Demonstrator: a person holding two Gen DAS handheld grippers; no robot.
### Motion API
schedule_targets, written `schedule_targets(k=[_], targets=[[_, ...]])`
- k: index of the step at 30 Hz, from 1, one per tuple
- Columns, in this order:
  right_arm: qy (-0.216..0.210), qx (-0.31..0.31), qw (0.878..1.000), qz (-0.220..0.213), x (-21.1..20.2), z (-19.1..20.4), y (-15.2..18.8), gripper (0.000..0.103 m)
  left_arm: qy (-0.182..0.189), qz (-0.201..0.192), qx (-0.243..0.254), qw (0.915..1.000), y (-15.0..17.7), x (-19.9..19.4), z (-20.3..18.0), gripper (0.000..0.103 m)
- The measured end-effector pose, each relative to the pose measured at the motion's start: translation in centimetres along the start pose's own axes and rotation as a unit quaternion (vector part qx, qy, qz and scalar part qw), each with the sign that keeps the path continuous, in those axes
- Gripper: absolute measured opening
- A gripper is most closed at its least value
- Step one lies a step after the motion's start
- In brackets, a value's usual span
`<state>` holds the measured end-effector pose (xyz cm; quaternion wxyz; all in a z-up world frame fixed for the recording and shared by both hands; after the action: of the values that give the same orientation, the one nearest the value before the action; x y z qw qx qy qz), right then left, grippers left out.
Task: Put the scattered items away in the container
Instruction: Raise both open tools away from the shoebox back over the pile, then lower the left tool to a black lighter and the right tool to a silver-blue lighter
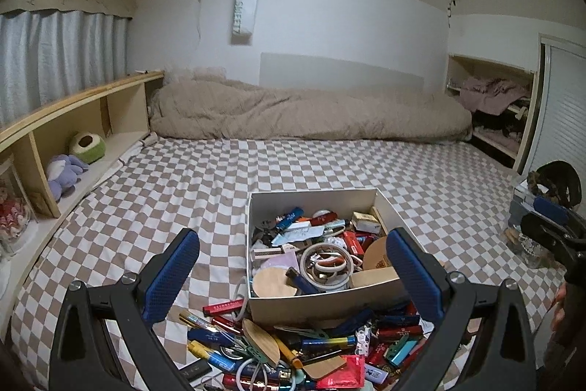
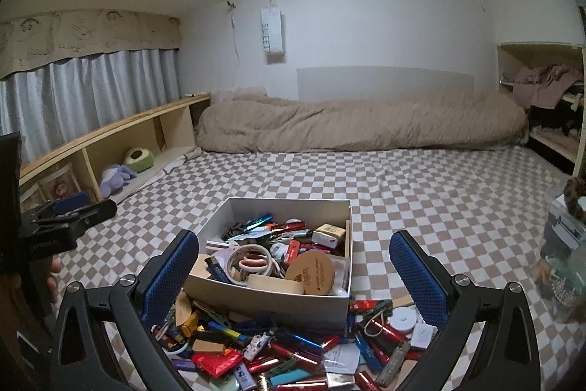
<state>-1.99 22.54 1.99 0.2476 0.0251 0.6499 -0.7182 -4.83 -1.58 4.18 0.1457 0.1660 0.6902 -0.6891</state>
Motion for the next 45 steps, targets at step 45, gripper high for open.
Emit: schedule_targets(k=[45], targets=[[0.05, -0.08, 0.993, 0.07, 2.7, -4.2, 16.2, 0.103, -0.042, 0.053, 0.023, 0.9974, 12.7, 5.1, 9.4, 0.103]])
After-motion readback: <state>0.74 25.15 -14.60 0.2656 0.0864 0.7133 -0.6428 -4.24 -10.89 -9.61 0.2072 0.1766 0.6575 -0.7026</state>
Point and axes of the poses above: each gripper's, at about its wrist camera, not at the fingertips, and x roughly the way its jaws point, z to its left, y to its underside, the point moved 2 cm from there along x, roughly the way its jaws point, and after that the axes turned 8 degrees about -y, right-handed, at the moved point
